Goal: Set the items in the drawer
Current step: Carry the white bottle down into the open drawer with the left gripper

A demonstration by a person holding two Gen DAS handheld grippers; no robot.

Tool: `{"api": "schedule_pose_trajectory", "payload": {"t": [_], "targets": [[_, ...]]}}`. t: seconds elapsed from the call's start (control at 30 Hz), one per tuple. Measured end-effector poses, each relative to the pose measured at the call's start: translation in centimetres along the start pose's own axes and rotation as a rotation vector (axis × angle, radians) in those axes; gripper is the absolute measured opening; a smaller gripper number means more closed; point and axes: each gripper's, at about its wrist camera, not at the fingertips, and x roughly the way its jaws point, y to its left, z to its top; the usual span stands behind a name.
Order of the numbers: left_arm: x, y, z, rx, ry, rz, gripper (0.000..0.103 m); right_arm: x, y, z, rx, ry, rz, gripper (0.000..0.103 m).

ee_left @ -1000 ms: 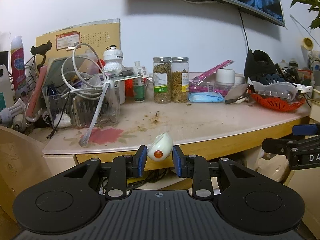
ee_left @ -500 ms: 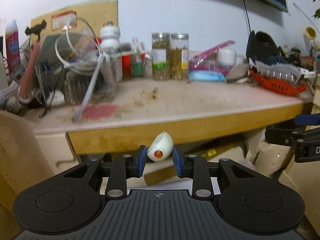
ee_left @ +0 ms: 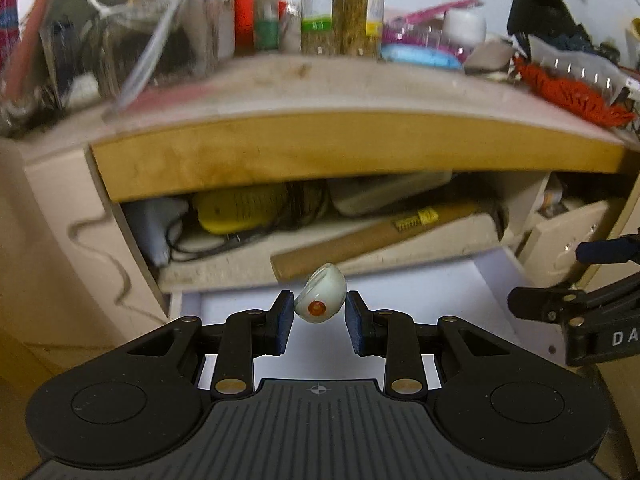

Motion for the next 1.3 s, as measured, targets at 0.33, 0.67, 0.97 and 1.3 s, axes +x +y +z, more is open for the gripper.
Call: {"api": "schedule_pose_trajectory", "payload": {"t": [0.33,0.67,0.97,1.3], "targets": [[2.7,-0.2,-1.4,0.006,0.096,-0.026,0.027,2.4,-0.2,-0.8,0.007,0.100,0.031,0.103],[4.8,0.0,-1.4,-0.003,0.120,-0.025,0.027,2.3,-0.2,-0.8,0.016,0.115,0.046,0.103],[7.4,0.4,-1.6,0.011,0.152,-0.052,0.028,2.0,0.2,-0.7,0.024,0.126,0.062,0.103],[11.0,0.3,-2.0,0.020,0.198,-0.082,0.028,2.3,0.4,-0.9,0.015,0.141,0.070,0.103]]}}
